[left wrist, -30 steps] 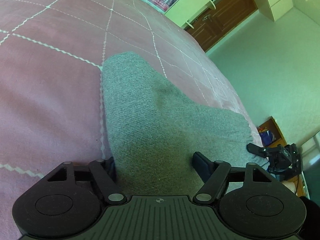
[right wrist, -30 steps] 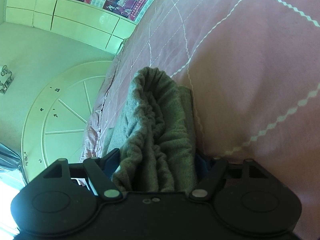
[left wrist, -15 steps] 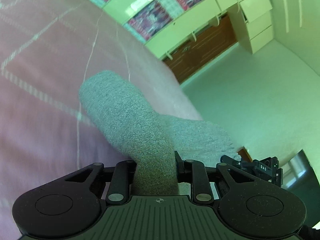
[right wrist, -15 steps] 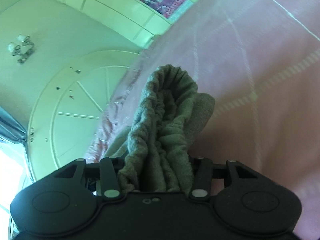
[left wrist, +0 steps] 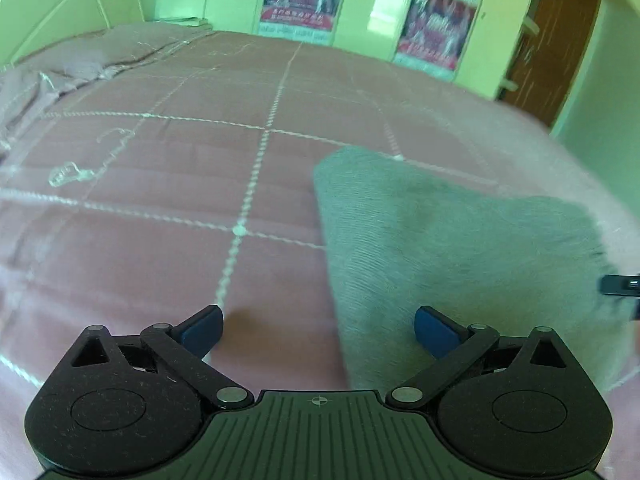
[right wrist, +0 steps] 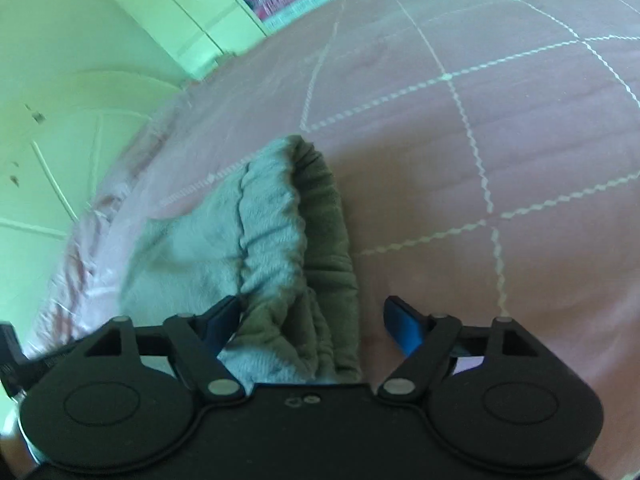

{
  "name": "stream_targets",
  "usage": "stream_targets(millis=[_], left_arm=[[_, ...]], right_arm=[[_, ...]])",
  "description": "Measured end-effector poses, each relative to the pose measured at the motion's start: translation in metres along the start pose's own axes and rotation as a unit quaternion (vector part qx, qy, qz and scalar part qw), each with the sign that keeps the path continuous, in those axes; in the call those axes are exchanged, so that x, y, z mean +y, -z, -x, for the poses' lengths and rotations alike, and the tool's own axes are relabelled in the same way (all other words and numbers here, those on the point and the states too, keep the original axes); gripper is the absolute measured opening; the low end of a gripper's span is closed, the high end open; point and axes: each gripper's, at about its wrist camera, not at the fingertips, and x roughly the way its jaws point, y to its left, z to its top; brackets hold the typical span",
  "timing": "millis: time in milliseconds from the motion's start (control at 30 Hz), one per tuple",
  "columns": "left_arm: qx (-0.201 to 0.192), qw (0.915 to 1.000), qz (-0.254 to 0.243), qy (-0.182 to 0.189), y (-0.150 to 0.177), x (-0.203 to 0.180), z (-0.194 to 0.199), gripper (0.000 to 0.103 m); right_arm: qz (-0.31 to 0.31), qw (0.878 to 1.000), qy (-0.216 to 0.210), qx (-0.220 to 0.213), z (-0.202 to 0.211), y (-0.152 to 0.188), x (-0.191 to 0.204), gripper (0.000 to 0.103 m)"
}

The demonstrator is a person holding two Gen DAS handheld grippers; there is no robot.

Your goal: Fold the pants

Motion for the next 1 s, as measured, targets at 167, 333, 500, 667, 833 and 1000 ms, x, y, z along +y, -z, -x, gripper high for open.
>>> stream_targets(millis=[167, 333, 500, 667, 833, 1000], left_arm=[[-0.003, 0.9984, -0.052, -0.023, 0.013, -0.010, -0.009, 0.103], [-0.019, 0.9990, -0.032, -0.026, 0.026, 0.016, 0.027, 0.103], [-0.070, 0.9961, -0.040, -0.036, 0.053, 0.015, 0.100, 0.103], [-0.096, 0.9926, -0.050, -0.054, 0.097, 0.003, 0.174, 0.103], [-0.111, 0.9925, -0.043, -0.030, 0.150, -0.017, 0.247, 0.103], [-0.125, 0.9916, -0.030, -0.013, 0.191, -0.045, 0.296, 0.103]], right_arm=[[0.052, 0.996, 0.063, 0.029, -0.024, 0.009, 0.009, 0.080], [0.063, 0.995, 0.072, -0.014, 0.008, 0.016, 0.029, 0.082], [0.093, 0.992, 0.053, -0.068, 0.069, 0.040, 0.043, 0.086], [0.126, 0.985, 0.064, -0.095, 0.128, 0.087, 0.061, 0.089], [0.164, 0.976, 0.072, -0.124, 0.186, 0.149, 0.089, 0.097], [0.214, 0.963, 0.083, -0.142, 0.224, 0.200, 0.121, 0.097]])
